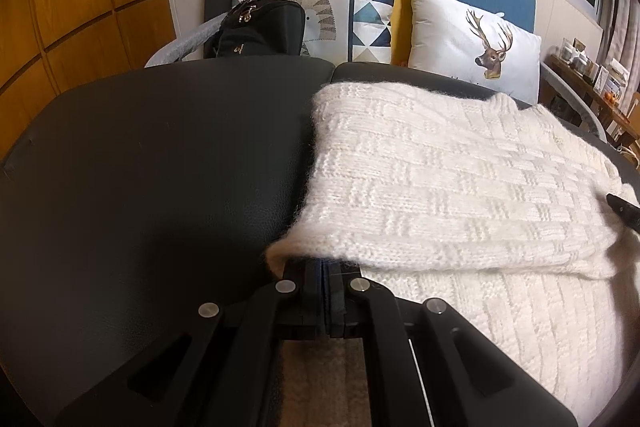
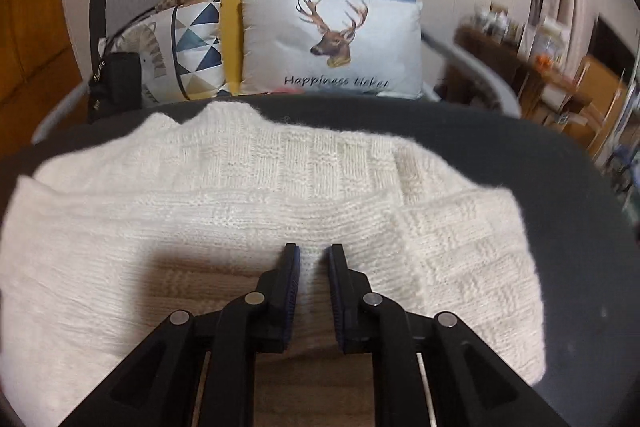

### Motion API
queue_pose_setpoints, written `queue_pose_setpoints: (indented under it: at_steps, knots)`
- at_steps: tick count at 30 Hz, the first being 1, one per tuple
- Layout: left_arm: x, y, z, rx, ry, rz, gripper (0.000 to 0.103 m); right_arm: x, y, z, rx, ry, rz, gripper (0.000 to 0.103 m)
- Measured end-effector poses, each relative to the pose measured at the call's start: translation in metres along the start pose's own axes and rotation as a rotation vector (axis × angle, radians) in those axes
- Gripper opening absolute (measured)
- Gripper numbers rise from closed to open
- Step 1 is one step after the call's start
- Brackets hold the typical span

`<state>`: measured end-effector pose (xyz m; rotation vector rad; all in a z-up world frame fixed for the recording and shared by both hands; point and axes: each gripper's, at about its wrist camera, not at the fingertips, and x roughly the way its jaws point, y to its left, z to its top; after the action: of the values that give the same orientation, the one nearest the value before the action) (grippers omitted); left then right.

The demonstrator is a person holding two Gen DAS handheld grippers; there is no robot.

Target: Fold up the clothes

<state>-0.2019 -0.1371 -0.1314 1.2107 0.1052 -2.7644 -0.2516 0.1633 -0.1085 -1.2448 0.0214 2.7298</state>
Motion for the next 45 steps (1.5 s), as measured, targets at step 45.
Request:
queue_pose_setpoints:
  at_steps: [45]
  knots:
    - [0.022, -0.02, 0.023, -0.056, -0.03, -0.159, 0.006, -0.009, 0.16, 0.012, -0.086, 0.076, 0.464, 0.005]
